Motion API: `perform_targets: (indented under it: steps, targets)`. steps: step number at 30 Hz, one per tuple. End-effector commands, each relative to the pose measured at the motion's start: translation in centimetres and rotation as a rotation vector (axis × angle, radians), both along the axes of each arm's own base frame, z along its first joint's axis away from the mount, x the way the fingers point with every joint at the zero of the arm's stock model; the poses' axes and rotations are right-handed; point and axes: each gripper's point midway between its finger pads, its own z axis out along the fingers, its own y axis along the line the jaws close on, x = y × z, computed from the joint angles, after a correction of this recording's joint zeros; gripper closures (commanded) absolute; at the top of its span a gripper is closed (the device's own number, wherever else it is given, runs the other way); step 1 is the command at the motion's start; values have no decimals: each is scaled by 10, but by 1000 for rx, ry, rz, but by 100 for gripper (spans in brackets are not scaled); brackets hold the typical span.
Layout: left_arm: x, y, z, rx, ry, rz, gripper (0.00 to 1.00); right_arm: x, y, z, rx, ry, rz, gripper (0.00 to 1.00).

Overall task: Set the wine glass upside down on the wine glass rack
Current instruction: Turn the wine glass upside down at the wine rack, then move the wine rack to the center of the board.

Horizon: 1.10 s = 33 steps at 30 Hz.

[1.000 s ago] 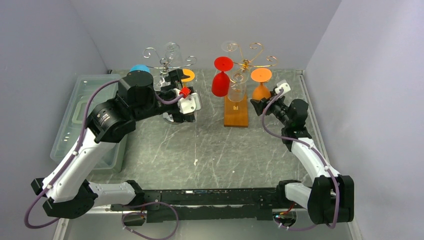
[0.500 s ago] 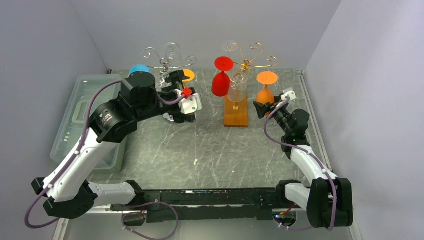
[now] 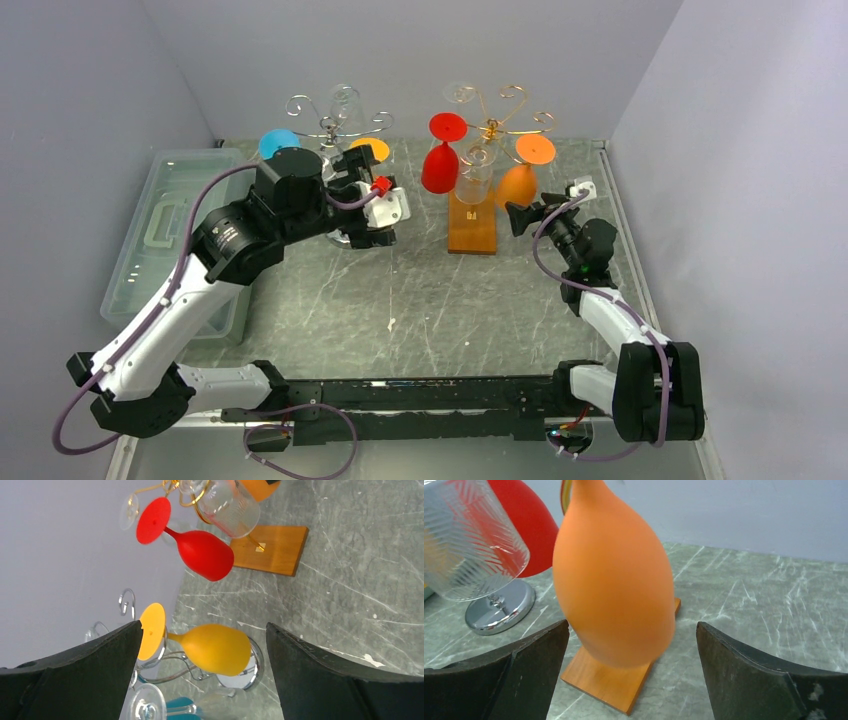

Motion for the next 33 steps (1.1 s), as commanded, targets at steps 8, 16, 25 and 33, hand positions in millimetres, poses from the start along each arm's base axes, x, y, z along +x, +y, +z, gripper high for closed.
perform_targets:
  steps: [8,16,25,33]
  targets:
    - [5,40,-79,-62,337,190,1,-7,-38,10,12,26,-222,0]
    - [14,99,-149,-104,437,417,1,-29,-84,-26,82,99,-501,0]
    - [37,148,-209,-212,581,600,1,-34,-108,-60,140,178,-660,0]
    - [34,153,-255,-302,609,647,1,-37,-112,-73,181,221,-699,0]
